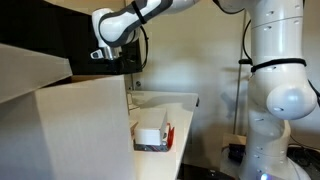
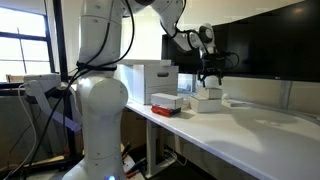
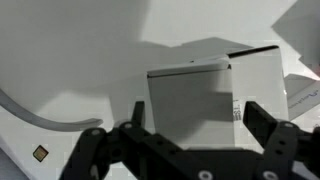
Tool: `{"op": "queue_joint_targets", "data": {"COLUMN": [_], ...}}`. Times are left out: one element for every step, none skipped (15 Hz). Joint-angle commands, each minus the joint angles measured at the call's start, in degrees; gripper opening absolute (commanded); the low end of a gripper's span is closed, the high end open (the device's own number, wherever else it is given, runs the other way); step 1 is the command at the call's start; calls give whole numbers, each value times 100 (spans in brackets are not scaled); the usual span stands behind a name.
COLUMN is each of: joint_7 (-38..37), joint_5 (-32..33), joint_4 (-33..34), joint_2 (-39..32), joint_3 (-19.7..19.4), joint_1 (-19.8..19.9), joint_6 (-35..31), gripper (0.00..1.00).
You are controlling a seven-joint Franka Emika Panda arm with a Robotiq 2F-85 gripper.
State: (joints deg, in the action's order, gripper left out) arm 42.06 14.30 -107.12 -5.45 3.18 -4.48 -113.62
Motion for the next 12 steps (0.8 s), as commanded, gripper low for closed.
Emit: {"op": "queue_joint_targets", "data": {"joint_7": [117,152,187,188,246,291,386,419,490,515,526,497], "joint_5": [32,12,7,23,1,-13,-58,-60,-95,-111,-151,-201], "joint_4": [-355,-398,-441,-507,-592,-680,-781,-886,-996,-1108,-1202,-1293], "joint_2": [536,634,745,861,997,1141,1303,1454,1614,1773,1919,2060], "joint_3": [-2,-13,-25,-29,-36,-41,-50,-53,-60,-64,-69,-72], "joint_1": [93,93,93,83,77,65,54,37,16,-6,-33,-68], "joint_6": [266,359,458,552,664,791,916,1006,1102,1173,1249,1339], "gripper": [100,100,100,100,100,100,100,100,100,100,100,100]}}
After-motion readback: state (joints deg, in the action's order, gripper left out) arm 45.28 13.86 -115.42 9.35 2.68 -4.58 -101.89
